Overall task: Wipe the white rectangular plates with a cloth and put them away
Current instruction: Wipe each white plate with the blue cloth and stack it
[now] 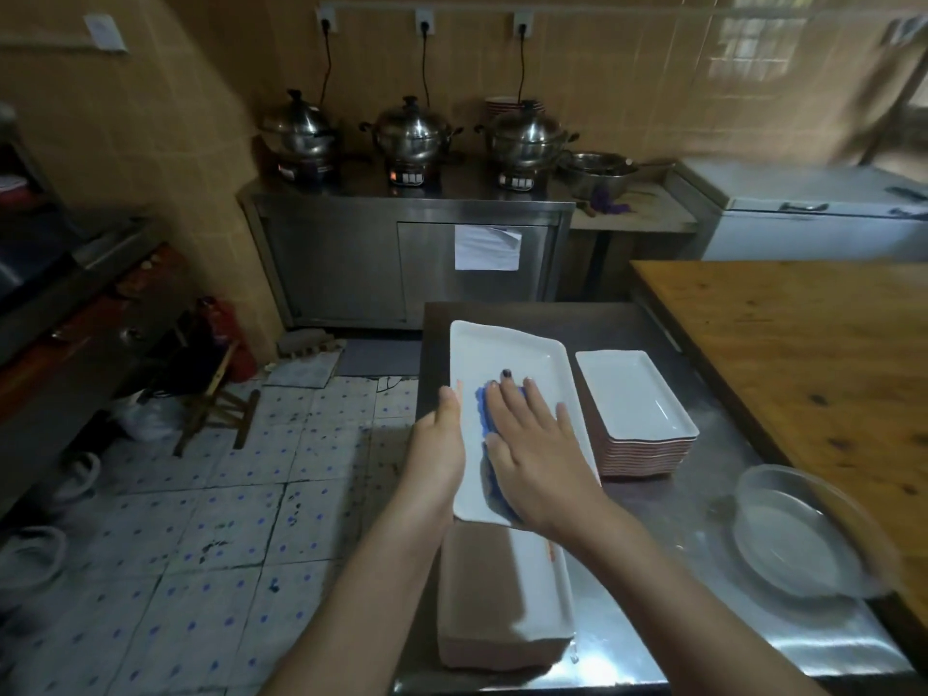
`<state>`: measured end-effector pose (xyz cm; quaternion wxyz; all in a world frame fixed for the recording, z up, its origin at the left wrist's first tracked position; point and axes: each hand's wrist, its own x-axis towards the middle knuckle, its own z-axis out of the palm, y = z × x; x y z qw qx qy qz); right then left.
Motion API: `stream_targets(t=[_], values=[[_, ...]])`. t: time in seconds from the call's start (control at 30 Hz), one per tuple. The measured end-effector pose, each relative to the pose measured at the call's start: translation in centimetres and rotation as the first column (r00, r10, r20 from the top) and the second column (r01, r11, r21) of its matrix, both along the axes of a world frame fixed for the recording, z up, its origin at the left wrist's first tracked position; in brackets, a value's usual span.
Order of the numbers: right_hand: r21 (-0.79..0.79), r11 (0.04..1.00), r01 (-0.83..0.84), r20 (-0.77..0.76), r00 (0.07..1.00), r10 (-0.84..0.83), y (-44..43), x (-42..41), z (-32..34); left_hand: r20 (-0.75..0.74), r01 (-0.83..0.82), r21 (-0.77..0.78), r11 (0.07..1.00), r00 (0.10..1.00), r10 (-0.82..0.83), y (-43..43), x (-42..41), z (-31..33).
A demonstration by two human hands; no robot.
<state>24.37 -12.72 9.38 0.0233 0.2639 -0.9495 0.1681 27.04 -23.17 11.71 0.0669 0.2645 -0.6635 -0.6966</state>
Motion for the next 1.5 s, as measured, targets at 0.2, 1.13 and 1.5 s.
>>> stream_targets(t=[0.2, 1.13, 1.5], values=[[0.003, 0.998, -0.067, -0.17, 0.983, 0.067, -1.3, -4.9, 2.0, -0.049, 0.065, -0.118, 0.991, 0.996, -0.071, 0.9, 0.4, 0.3], [0.088, 0.954, 0.288, -0.181, 0.946, -0.269, 1.6, -5.2, 1.2, -0.135, 0.066, -0.07, 0.995, 0.988, -0.075, 0.4, 1.6, -0.2], [0.112, 0.991, -0.076, 0.008, 0.997, 0.075, -0.6, 3.3, 2.4, -0.061, -0.139, 0.048, 0.989, 0.988, 0.142, -1.3, -0.1, 0.0]])
